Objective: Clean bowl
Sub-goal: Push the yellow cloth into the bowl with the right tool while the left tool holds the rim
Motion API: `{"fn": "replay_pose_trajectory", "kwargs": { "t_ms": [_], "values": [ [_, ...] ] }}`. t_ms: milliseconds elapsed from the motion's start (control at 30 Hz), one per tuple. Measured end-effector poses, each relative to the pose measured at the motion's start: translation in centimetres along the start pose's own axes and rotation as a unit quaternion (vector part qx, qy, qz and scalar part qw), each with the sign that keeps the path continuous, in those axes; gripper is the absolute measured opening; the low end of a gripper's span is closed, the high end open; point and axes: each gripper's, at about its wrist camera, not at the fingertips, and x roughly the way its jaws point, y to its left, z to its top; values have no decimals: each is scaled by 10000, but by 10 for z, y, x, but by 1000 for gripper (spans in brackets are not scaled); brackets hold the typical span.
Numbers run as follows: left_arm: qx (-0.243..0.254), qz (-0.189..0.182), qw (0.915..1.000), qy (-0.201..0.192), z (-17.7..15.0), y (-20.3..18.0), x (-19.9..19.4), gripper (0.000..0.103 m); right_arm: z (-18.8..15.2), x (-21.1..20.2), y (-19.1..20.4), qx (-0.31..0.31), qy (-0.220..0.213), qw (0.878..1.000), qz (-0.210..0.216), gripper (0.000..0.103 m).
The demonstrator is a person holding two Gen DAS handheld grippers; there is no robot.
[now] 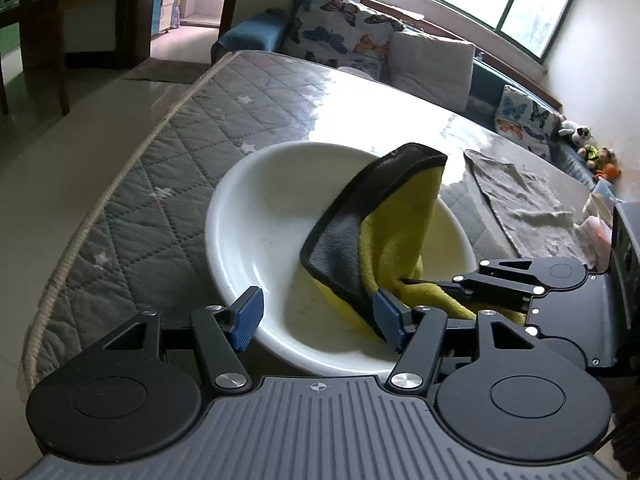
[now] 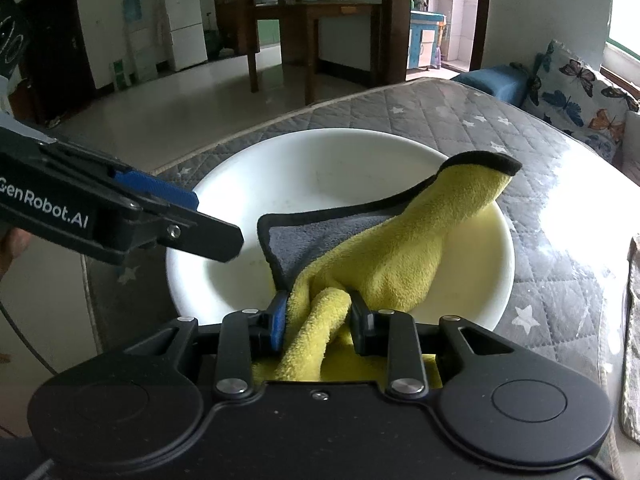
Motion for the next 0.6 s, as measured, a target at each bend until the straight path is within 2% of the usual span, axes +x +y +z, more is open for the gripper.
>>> {"fn": "replay_pose_trajectory", "kwargs": {
  "t_ms": [167,333,600],
  "values": [
    [-113,139,9998,-117,0,4,-8,63,-5,1,3,-3,-14,10000,-17,34],
    [-235,376,9989,-118,-2,11,-9,65,12,-14,-2,30,-26,10000,16,35],
    [-522,302,9981,102,-7,17,2,65,12,-15,-3,-6,-20,10000,54,41]
  ]
}}
